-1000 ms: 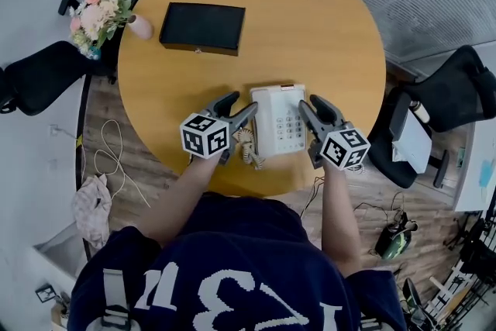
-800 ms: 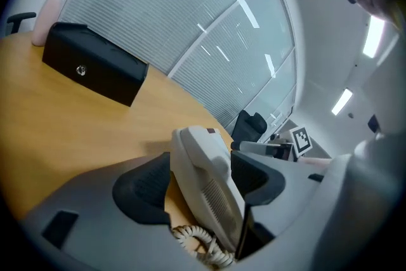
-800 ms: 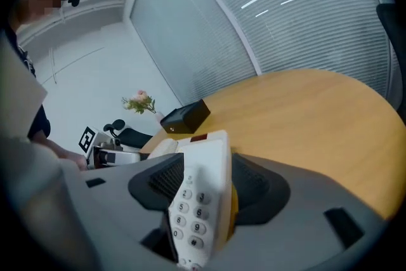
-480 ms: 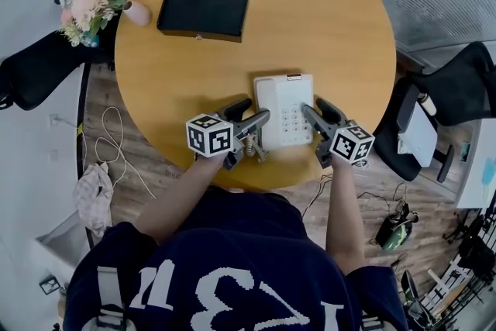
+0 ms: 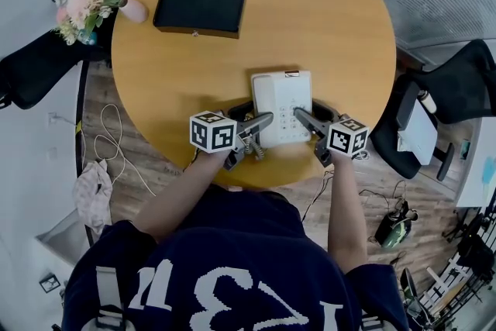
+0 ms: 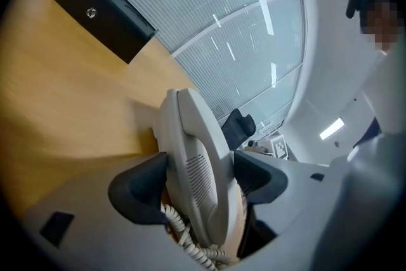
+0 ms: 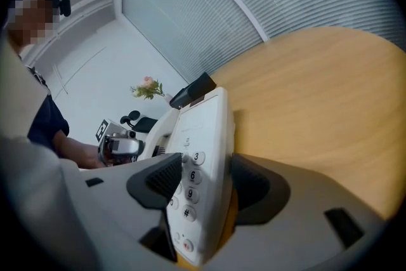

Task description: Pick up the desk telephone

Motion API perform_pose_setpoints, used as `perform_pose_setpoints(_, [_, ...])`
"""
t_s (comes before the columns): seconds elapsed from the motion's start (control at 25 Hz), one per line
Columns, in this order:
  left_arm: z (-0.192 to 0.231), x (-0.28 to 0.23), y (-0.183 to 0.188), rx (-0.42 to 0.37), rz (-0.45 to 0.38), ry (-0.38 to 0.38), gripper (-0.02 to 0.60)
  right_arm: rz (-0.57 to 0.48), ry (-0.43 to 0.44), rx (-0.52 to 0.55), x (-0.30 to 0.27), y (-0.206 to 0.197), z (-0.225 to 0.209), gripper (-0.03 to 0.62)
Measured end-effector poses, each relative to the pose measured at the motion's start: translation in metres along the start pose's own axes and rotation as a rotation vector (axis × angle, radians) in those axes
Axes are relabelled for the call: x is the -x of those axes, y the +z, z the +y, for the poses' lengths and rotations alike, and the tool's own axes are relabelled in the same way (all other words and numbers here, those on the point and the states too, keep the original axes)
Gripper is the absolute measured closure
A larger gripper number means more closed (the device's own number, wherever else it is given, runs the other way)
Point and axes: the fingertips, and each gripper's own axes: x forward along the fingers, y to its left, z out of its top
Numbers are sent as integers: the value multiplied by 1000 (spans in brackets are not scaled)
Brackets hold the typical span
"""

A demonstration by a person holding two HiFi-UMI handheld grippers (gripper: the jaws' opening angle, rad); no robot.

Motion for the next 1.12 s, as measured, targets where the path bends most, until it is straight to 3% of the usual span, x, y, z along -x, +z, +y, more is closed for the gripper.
perform_pose_setpoints(0.32, [2,8,10,6,-72,-3,267,-100,-49,-39,3,5,3,379])
perform_pose_setpoints(0.52, [-10,24,41,-154,-104,5,275,-183,-55,-14,2,22,24,393])
perform_pose_setpoints(0.68, [-31,42,80,-243,-186,-3,279,-263,-42,34,5,57,47,396])
perform_pose_setpoints(1.12, [-109,102,175,-509,-391,-28,282,-456,8,293,30,172,128,398])
